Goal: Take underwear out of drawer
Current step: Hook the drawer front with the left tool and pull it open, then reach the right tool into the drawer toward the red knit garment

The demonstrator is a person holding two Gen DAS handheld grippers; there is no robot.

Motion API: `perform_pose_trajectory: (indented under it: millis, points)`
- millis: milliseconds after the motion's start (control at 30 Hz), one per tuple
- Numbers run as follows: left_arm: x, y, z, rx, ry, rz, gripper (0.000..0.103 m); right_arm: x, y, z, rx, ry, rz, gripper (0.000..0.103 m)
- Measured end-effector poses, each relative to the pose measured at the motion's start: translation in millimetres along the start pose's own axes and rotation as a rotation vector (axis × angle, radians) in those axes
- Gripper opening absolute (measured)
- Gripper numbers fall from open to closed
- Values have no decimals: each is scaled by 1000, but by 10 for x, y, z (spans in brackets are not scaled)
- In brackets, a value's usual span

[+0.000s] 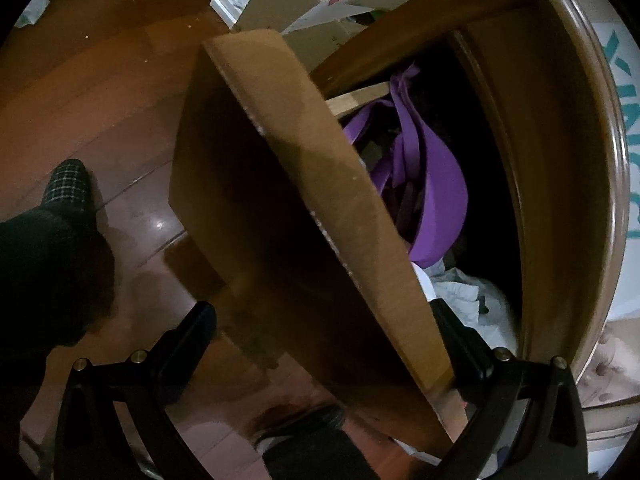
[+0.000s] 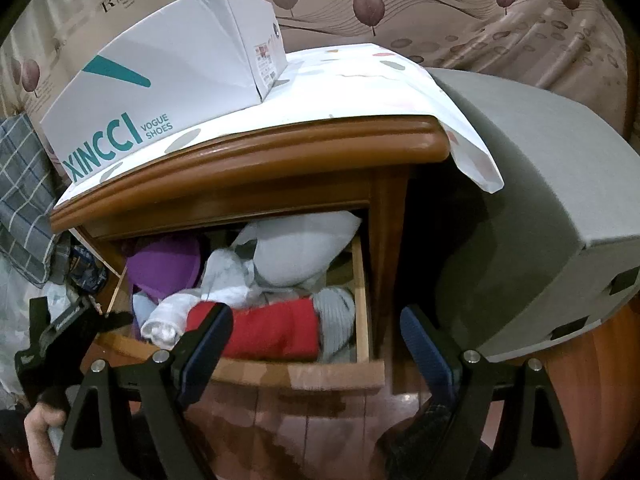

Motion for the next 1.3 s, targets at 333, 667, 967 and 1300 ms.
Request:
perform_pose_trajectory:
  millis: [333,667,967,1300]
  points:
    - [-189,370,137,25,9,-47,103,-3,-9,2,0,2,2,88]
    - [-82,312,148,54,7,-115,103,-38,-27,-19,-5,14,2,88]
    - [-29,52,306,171,-73,-387,101,-169,68,-103,48,97,25,88]
    - [-54,-349,619,218,-150,-658,100,-256,241,-119,183,203,1,88]
Point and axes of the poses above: each gripper's, at about its wrist camera, not at the fingertips, and z roughly against the way its jaws point, y to its left, x to its top, the point moved 3 cm from there along -z, roughly the way its jaws point, and after that the axes turned 15 degrees about -y, right-handed, at the moved point
